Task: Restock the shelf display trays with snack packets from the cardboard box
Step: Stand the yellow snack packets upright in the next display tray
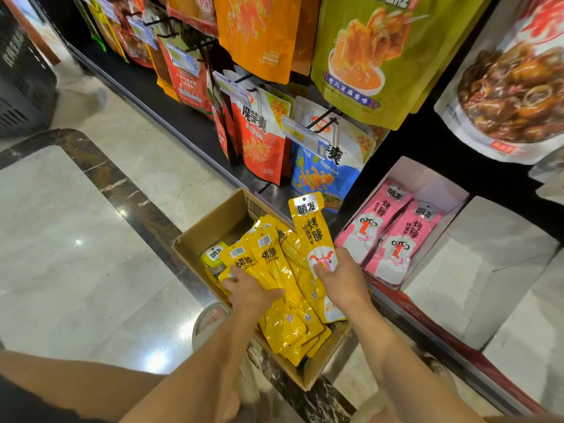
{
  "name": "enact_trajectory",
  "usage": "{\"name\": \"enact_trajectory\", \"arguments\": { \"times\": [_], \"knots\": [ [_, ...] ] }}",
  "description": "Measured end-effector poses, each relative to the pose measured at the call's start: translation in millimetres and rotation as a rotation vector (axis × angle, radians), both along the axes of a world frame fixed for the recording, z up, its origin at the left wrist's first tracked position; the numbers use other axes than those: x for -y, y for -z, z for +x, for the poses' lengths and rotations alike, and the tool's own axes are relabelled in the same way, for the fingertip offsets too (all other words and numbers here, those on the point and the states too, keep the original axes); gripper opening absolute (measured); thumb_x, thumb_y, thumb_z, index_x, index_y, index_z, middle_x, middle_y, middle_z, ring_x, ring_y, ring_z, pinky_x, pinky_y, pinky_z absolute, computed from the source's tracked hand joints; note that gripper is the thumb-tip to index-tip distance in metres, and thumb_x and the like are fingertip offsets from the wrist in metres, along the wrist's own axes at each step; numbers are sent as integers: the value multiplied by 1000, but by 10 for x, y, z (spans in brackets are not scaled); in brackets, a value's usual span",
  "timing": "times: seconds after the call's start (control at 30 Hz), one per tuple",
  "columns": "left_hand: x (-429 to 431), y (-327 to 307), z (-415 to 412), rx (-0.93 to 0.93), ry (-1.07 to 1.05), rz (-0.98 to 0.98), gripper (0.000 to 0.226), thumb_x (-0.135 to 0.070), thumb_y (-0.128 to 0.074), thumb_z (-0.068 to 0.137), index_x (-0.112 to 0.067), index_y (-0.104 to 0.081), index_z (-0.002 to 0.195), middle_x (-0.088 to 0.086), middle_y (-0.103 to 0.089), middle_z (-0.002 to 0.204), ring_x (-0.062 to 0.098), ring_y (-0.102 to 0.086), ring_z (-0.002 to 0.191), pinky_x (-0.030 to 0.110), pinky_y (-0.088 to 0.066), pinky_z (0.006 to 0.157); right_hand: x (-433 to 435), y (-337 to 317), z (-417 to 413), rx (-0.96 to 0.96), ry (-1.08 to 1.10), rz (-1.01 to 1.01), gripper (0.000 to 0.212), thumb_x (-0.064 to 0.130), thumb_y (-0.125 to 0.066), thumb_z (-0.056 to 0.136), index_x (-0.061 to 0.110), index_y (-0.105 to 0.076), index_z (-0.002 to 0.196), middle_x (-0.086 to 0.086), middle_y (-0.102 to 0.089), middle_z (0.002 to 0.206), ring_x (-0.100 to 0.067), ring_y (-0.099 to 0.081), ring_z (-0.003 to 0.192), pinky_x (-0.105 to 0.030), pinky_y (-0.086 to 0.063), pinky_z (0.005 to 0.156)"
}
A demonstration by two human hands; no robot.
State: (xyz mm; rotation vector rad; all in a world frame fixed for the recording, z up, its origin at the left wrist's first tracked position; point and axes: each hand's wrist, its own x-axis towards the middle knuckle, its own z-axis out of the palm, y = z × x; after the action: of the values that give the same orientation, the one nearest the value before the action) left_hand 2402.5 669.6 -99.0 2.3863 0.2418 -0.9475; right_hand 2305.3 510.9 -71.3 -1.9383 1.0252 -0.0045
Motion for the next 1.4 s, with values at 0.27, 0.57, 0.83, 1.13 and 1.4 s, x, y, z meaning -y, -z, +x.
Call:
{"name": "enact_trajectory", "arguments": {
  "times": [0.27,0.57,0.83,1.13,1.4],
  "knots": [
    [-87,-110,185,101,-210,-242,95,-33,-86,66,-18,-30,141,12,-51,133,38,-52,122,55,-47,101,13,-66,-20,38,44,6,29,31,-69,94,17,-55,115,-2,-64,110,-21,-63,99,-33,-52,78],
    [133,-515,256,-33,-177,-519,26,-30,-67,83,-19,-59,105,10,-68,108,27,-67,93,44,-55,85,85,-235,-145,133,85,-1,35,28,-70,93,20,-56,124,1,-67,115,-20,-64,103,-35,-54,87],
    [776,-840,-32,-309,-83,-750,21,-7,-44,85,-4,-63,93,21,-69,88,32,-68,76,45,-55,68,411,-350,-593,229,329,97,20,23,-72,91,21,-65,110,7,-71,98,-13,-68,90,-21,-47,65],
    [1573,-858,-608,-403,101,-766,11,-15,-60,94,-19,-67,101,16,-65,83,27,-62,69,50,-58,66,919,-419,-1299,298,674,145,8,20,-75,87,16,-68,87,-4,-73,78,-18,-68,66,-28,-53,62],
    [2293,-757,-1166,-355,244,-780,15,-3,-67,80,-6,-70,94,10,-71,79,22,-65,66,29,-51,63,1375,-366,-1830,435,925,218,6,11,-72,89,16,-73,87,-3,-77,80,-20,-71,70,-39,-59,71]
  ]
}}
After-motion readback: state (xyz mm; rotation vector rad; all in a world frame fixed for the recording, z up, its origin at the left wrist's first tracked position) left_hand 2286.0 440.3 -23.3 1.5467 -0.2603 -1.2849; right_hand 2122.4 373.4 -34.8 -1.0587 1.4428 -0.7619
